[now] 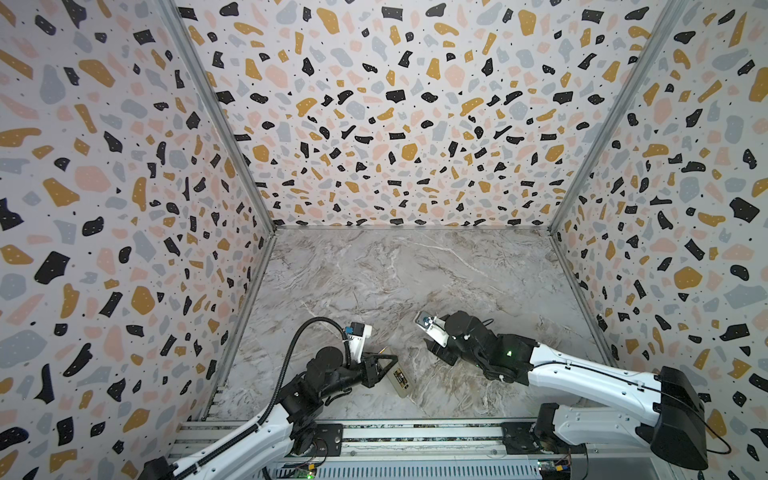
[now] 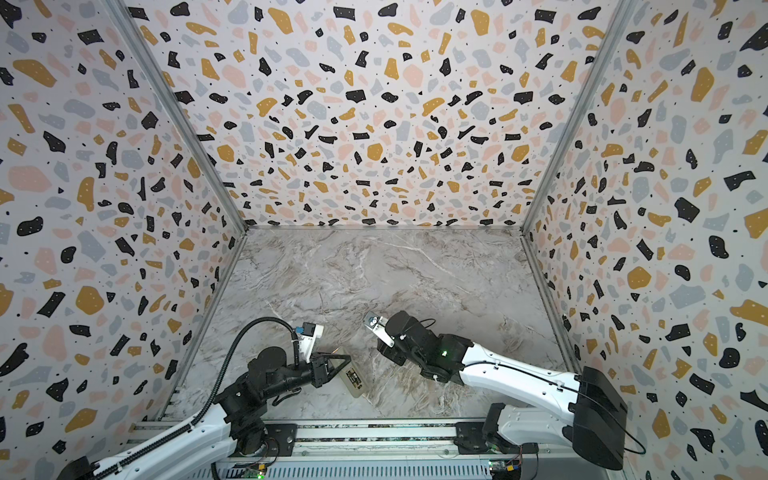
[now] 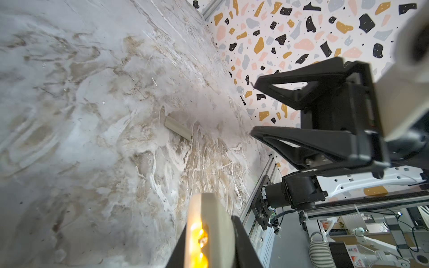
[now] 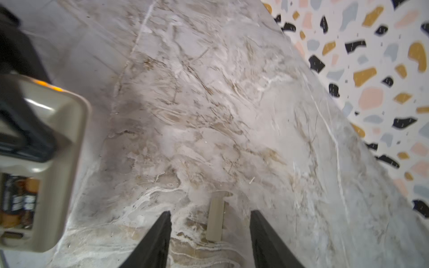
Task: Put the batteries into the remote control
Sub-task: 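Lift the right gripper off the remote and move it to the beige cover, then grasp the beige battery cover from the table with the right gripper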
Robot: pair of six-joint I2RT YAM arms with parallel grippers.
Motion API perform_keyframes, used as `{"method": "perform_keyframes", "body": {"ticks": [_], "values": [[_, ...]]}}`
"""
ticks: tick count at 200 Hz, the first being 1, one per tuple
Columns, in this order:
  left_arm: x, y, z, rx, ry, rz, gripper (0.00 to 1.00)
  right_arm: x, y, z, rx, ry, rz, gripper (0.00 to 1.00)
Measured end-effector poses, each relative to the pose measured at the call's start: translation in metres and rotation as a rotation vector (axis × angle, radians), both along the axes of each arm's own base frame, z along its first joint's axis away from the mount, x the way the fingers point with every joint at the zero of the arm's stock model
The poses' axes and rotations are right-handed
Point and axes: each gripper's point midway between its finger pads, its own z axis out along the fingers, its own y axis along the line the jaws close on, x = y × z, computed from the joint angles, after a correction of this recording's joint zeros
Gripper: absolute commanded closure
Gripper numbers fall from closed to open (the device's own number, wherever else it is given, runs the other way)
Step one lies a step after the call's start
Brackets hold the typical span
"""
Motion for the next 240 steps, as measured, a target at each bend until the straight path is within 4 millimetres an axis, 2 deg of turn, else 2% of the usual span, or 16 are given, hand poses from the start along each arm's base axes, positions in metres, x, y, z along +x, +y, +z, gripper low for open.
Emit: {"method": "perform_keyframes", "body": {"ticks": [16,42,65,130,159,205,240], "values": [[0.003,0.001,0.002,-0.009,-0.009,0.02,1.0,0.012,-0.014,-0.015,-0.016,0.063,-0.07,0.38],[0.008,0.005,0.0,-0.02,-0.008,0.054,1.0,0.021,-0.028,-0.044,-0.06,0.164,-0.142,0.35],[0.012,0.009,-0.002,-0.036,-0.001,0.085,1.0,0.021,-0.034,-0.062,-0.087,0.231,-0.165,0.33],[0.019,0.013,0.001,-0.064,0.001,0.132,1.0,0.027,-0.048,-0.099,-0.12,0.366,-0.22,0.3],[0.02,0.014,0.003,-0.073,-0.003,0.138,1.0,0.023,-0.051,-0.121,-0.171,0.421,-0.224,0.3],[0.022,0.014,0.002,-0.071,-0.002,0.147,1.0,0.022,-0.053,-0.129,-0.187,0.447,-0.221,0.29],[0.023,0.014,-0.002,-0.06,0.01,0.149,1.0,0.024,-0.054,-0.136,-0.191,0.472,-0.221,0.36]]}}
